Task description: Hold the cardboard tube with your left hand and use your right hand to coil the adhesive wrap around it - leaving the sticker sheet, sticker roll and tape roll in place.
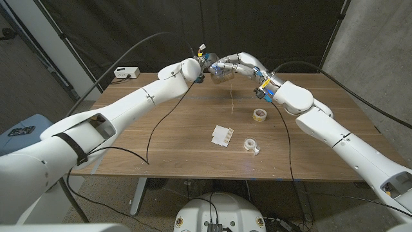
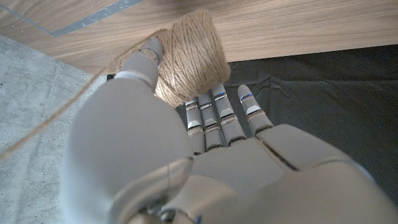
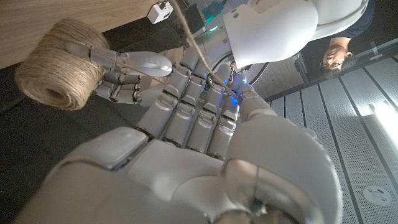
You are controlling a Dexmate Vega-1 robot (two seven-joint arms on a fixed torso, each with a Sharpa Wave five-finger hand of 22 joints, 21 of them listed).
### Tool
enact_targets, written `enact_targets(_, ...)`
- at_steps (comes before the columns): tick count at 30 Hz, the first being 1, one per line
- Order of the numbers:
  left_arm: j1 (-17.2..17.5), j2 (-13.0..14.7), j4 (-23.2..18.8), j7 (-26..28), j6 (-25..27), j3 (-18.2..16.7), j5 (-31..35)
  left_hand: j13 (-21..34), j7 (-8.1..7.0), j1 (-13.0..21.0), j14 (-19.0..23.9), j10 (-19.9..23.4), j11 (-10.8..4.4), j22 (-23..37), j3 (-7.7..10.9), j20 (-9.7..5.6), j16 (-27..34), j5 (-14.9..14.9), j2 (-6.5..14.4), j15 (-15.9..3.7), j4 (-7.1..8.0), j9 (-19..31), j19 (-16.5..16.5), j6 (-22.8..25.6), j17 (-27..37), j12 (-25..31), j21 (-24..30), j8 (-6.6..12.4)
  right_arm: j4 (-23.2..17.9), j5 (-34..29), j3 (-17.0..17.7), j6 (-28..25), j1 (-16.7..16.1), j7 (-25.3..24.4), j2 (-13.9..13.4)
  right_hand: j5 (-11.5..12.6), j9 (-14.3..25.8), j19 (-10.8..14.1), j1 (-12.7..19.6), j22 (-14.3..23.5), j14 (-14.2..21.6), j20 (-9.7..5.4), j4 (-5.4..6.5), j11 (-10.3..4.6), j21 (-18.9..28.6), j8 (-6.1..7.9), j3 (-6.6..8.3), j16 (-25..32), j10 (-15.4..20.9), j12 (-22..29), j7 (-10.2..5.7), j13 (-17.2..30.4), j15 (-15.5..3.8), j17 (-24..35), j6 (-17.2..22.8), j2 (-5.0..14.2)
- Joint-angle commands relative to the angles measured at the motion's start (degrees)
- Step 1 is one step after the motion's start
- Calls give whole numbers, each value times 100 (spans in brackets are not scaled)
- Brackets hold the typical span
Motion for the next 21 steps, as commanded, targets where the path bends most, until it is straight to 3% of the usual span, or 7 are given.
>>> enact_targets(1,78,-43,-51,23,-47,55,248,501,23,168,5,63,-75,8,27,-15,15,28,631,-27,38,469,18,308,19,30,30,139,-67,-10,17,61,85,-58,114,-7,19,35,-18,26,68,-385,6,-7,56,-15,39,14,70,-8,11,19,-652,30,26,25)
enact_targets(21,172,-57,-110,-63,-226,83,405,514,-4,194,16,62,-78,6,29,-19,22,18,632,-40,19,493,21,346,21,33,40,149,-70,-65,81,13,225,-155,156,-8,27,32,-19,30,88,-381,4,-4,76,-37,61,12,93,-31,30,27,-657,61,35,22)
